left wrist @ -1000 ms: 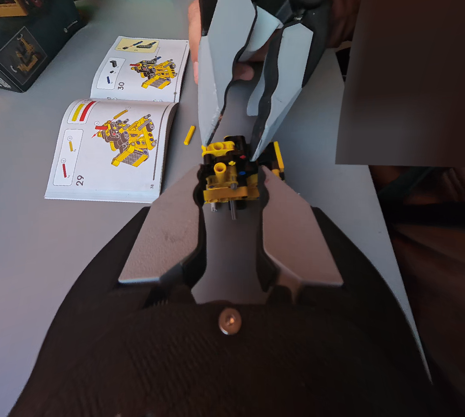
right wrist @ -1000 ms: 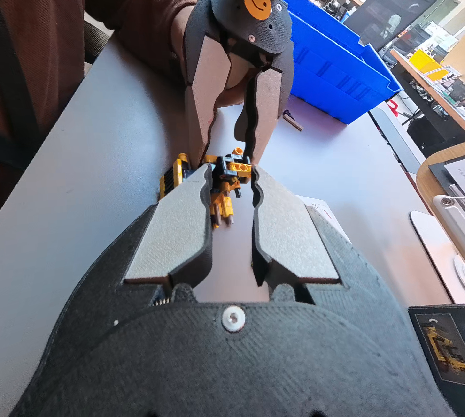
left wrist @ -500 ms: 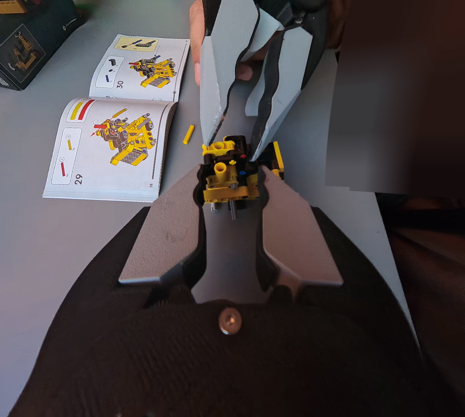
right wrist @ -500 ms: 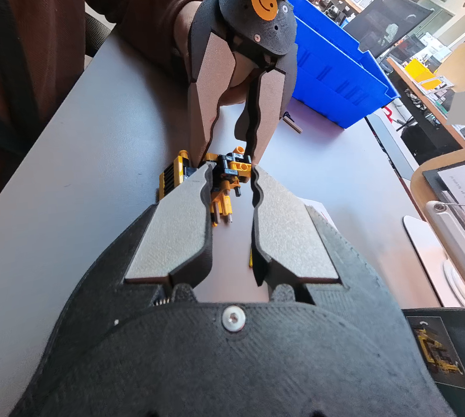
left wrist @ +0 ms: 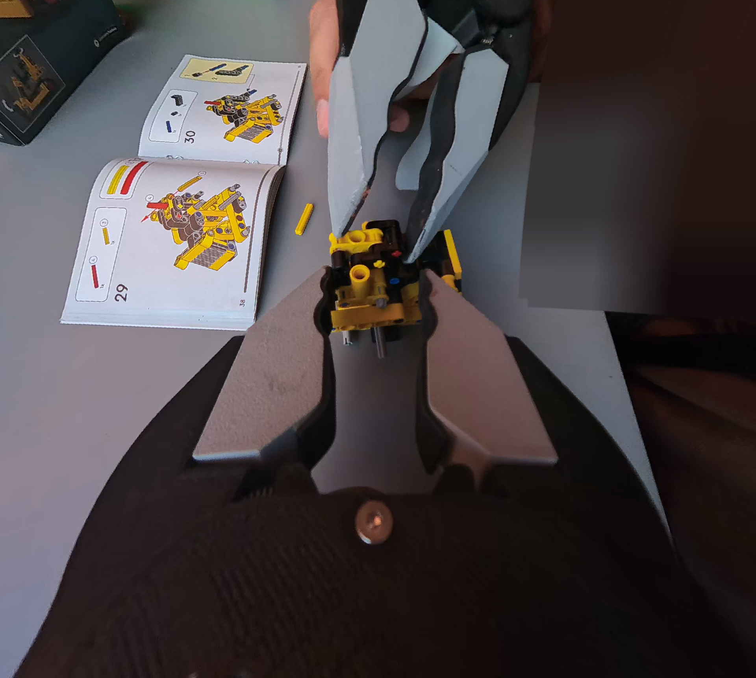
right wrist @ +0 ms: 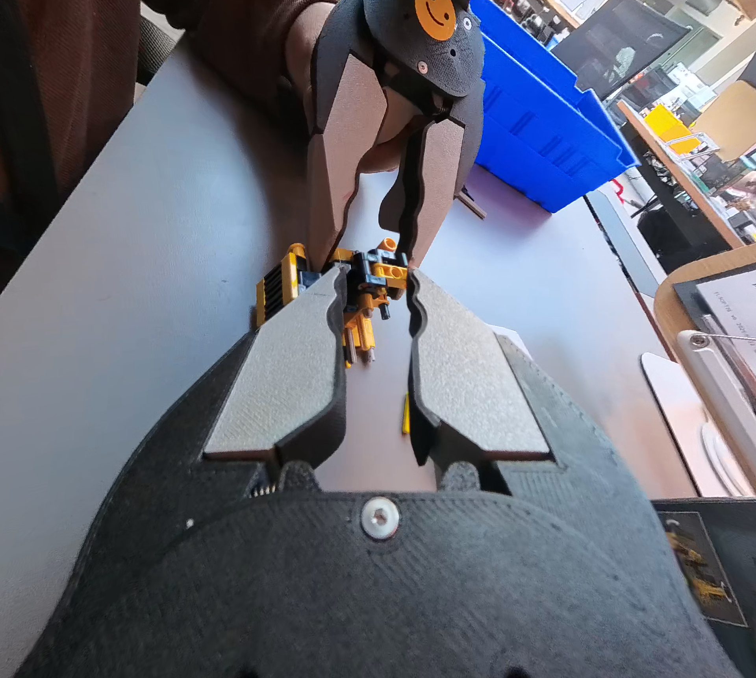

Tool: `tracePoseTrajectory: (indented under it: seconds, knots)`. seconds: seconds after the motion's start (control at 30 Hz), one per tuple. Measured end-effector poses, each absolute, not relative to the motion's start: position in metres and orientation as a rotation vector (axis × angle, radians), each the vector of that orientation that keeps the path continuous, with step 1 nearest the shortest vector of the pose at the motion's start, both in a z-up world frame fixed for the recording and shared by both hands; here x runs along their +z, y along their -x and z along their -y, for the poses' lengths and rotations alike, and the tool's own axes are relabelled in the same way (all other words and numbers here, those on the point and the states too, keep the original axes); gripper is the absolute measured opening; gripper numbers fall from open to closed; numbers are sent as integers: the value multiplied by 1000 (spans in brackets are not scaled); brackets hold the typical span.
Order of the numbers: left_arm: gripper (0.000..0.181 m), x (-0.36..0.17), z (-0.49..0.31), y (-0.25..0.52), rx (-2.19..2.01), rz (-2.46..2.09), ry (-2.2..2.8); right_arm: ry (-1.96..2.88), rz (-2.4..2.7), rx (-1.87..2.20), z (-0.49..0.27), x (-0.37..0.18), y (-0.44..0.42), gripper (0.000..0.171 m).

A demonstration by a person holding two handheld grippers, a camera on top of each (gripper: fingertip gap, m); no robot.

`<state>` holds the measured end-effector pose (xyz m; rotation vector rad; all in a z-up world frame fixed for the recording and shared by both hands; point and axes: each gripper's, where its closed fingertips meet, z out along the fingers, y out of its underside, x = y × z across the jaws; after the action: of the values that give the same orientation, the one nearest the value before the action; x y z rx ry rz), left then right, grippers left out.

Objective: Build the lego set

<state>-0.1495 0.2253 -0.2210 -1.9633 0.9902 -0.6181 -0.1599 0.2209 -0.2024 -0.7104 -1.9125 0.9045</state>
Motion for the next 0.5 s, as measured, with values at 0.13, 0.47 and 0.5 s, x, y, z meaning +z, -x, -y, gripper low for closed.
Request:
tracePoseTrajectory:
  seconds: [0.13, 0.47, 0.5]
  knots:
    - [39, -221, -225, 150, -625, -987, 1965, 722, 1919, 951, -220, -201, 157, 32]
    - [41, -221, -222, 148, -639, -1003, 1962, 928, 1971, 1175, -220, -201, 160, 42]
    - [41, -221, -222, 148, -636, -1005, 1963, 909, 1978, 1172, -219, -201, 159, 39]
